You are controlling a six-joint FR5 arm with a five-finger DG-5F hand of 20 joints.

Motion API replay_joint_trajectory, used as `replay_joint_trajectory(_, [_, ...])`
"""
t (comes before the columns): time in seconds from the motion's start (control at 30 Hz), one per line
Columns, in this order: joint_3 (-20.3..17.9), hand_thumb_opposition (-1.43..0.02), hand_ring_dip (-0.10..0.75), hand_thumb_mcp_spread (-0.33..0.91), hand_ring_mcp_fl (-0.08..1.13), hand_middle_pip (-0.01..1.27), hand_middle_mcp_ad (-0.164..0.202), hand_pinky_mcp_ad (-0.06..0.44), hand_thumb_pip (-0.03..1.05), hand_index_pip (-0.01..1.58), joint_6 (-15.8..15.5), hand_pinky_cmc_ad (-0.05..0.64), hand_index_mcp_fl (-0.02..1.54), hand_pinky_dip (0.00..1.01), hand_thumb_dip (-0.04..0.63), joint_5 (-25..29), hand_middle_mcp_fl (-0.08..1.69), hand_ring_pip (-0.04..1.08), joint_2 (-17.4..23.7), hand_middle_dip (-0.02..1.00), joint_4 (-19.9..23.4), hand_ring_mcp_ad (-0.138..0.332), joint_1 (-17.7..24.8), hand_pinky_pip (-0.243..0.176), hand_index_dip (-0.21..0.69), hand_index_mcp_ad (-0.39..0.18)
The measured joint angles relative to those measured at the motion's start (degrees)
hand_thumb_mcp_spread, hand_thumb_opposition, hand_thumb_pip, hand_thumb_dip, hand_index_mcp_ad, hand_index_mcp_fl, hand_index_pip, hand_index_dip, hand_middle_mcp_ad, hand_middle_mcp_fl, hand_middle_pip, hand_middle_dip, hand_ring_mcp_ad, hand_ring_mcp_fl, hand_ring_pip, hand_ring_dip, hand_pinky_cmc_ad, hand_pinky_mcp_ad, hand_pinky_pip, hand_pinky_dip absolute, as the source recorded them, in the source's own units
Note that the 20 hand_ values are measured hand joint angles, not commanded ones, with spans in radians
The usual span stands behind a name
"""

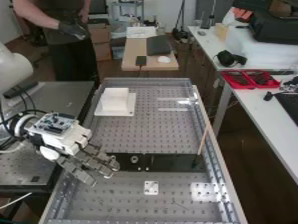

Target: Grab the smaller nut and place it in the white container

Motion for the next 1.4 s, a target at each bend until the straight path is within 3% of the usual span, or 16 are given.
replay_joint_trajectory(0.3, [-0.23, -0.98, -0.03, 0.49, 0.05, 0.14, 0.042, 0.215, 0.54, 1.56, -0.37, 0.347, 0.49, 0.19, 0.274, 0.28, 0.21, 0.1, 2.84, 0.13, -1.18, 0.127, 0.74, -0.042, 0.304, -0.115])
replay_joint_trajectory(0.57, [-1.52, -0.98, -0.03, 0.49, 0.05, 0.14, 0.044, 0.204, 0.54, 1.56, -0.57, 0.347, 0.49, 0.19, 0.274, 2.13, 0.21, 0.1, 10.26, 0.13, -4.18, 0.129, 4.43, -0.042, 0.304, -0.115])
replay_joint_trajectory(0.9, [-4.47, -0.98, -0.023, 0.49, 0.05, 0.14, 0.04, 0.194, 0.54, 1.56, -1.0, 0.347, 0.49, 0.19, 0.274, 6.36, 0.22, 0.1, 18.56, 0.13, -5.25, 0.129, 14.54, -0.042, 0.304, -0.115])
replay_joint_trajectory(1.4, [-5.72, -0.98, -0.023, 0.49, 0.05, 0.13, 0.042, 0.197, 0.54, 1.56, -0.41, 0.347, 0.49, 0.19, 0.274, 13.26, 0.22, 0.1, 21.27, 0.13, -4.68, 0.129, 30.96, -0.044, 0.304, -0.115])
